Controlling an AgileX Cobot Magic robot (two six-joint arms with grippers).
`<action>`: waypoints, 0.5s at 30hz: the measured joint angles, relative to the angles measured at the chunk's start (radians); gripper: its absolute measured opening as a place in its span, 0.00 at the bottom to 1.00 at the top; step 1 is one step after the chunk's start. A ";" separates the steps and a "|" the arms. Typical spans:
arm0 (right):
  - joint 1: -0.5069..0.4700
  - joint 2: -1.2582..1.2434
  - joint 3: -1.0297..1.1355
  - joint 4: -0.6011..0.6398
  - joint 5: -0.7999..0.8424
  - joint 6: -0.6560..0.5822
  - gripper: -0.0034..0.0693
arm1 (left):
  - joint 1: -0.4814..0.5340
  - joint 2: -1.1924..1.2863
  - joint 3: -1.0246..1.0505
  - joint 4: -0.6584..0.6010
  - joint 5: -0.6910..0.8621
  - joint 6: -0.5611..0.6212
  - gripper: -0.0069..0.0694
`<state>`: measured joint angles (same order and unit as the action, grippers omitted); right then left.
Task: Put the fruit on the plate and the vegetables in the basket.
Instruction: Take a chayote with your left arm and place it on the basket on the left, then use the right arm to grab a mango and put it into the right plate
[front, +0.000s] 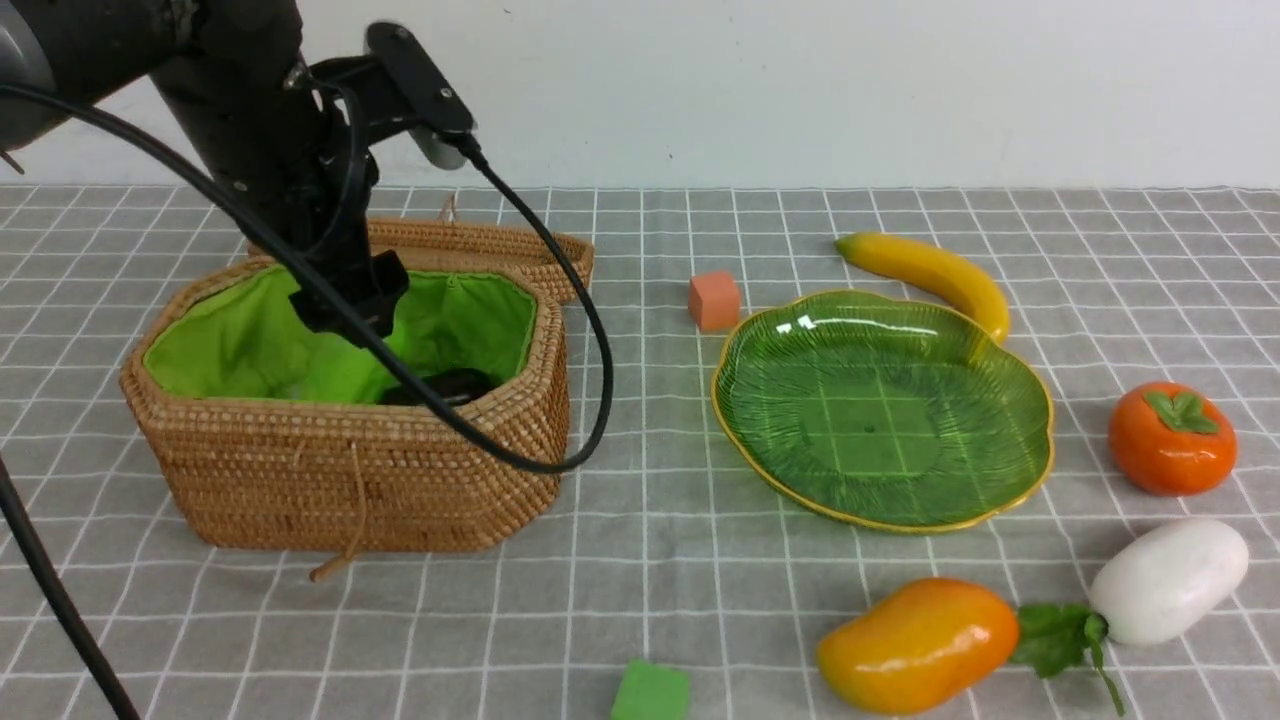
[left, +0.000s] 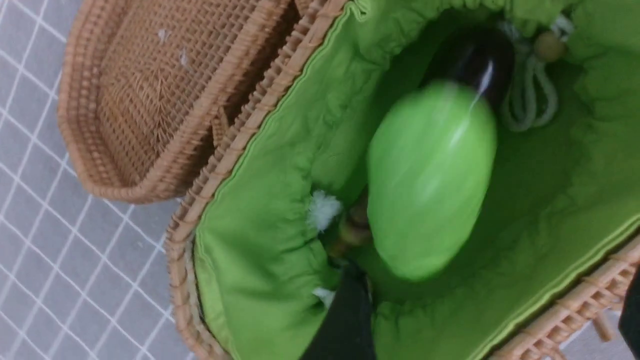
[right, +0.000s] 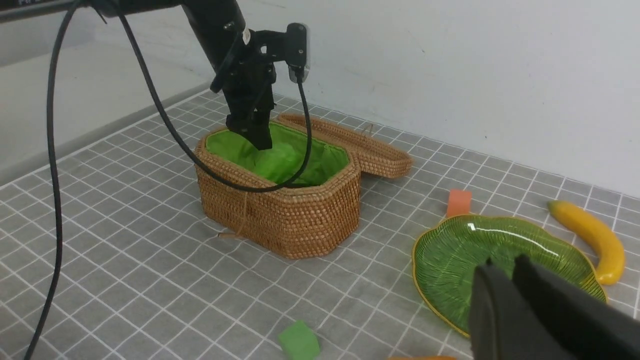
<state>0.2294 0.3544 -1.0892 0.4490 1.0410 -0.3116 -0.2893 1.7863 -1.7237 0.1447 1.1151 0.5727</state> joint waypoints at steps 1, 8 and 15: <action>0.000 0.000 0.000 -0.003 0.000 0.000 0.13 | 0.000 -0.006 0.000 -0.019 0.002 -0.056 0.87; 0.000 0.000 0.000 -0.027 0.003 0.000 0.14 | -0.170 -0.037 0.000 -0.124 0.096 -0.251 0.21; 0.000 0.000 0.000 -0.032 0.070 0.009 0.15 | -0.396 -0.037 0.000 -0.136 0.072 -0.387 0.07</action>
<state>0.2294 0.3544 -1.0892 0.4170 1.1107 -0.3028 -0.6849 1.7491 -1.7237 0.0086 1.1876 0.1855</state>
